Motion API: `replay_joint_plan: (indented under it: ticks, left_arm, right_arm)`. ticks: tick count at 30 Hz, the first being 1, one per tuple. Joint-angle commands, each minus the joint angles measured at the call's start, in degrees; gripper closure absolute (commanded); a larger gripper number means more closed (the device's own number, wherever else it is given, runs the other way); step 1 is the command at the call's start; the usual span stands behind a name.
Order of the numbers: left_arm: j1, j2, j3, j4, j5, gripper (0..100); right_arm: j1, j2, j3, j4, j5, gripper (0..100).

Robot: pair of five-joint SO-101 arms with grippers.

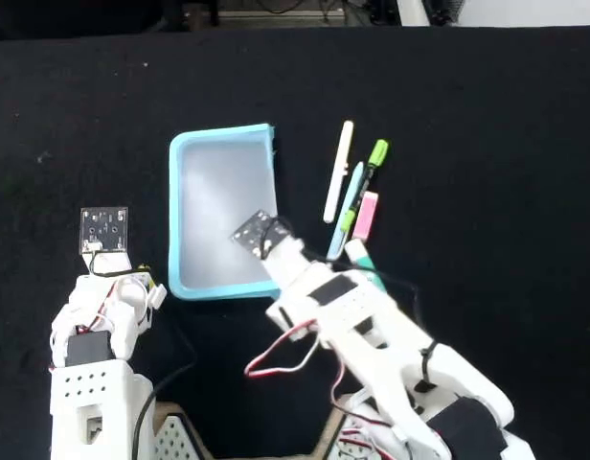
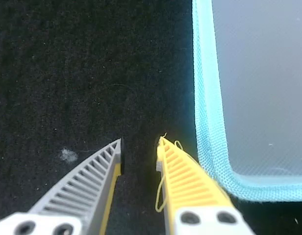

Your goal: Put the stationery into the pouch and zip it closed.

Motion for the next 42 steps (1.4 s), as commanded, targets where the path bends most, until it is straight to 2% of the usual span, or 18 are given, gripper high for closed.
replay_joint_plan:
  ticks: [1, 5, 8, 13, 16, 18, 25, 36, 42]
  left_arm:
    - [-0.4, 0.0, -3.2, -0.8, 0.4, 87]
    - [0.1, 0.0, -10.0, -1.2, 0.4, 87]
    - [4.6, 0.2, -11.0, -5.0, 0.0, 87]
    - [13.2, 0.6, -2.6, -17.4, 0.0, 87]
    - [15.6, 0.6, 4.0, -25.3, 0.0, 87]
    - [16.3, 0.6, 6.8, -27.8, 0.0, 87]
    - [16.4, 0.2, 8.0, -25.4, 0.4, 87]
    - [16.5, 0.1, 7.9, -23.5, 0.5, 87]
    - [15.8, 0.1, 8.0, -23.3, 0.5, 87]
  right_arm:
    - [5.5, -3.7, -3.7, -1.1, 1.6, 98.8]
    - [6.7, -9.2, -3.0, -1.1, 1.6, 98.8]
    - [6.5, -13.3, -2.8, -1.2, 1.6, 98.8]
    - [6.5, -21.5, -4.6, -1.1, 3.8, 98.8]
    - [6.5, -27.2, -6.6, -1.1, 5.6, 98.8]
    - [5.6, -30.6, -8.0, -1.1, 5.5, 98.8]
    - [-4.0, -38.5, -9.7, -2.1, 5.5, 98.8]
    - [-14.9, -39.2, -9.0, -3.1, 5.1, 98.8]
    - [-16.4, -39.3, -5.1, -3.0, 5.5, 98.8]
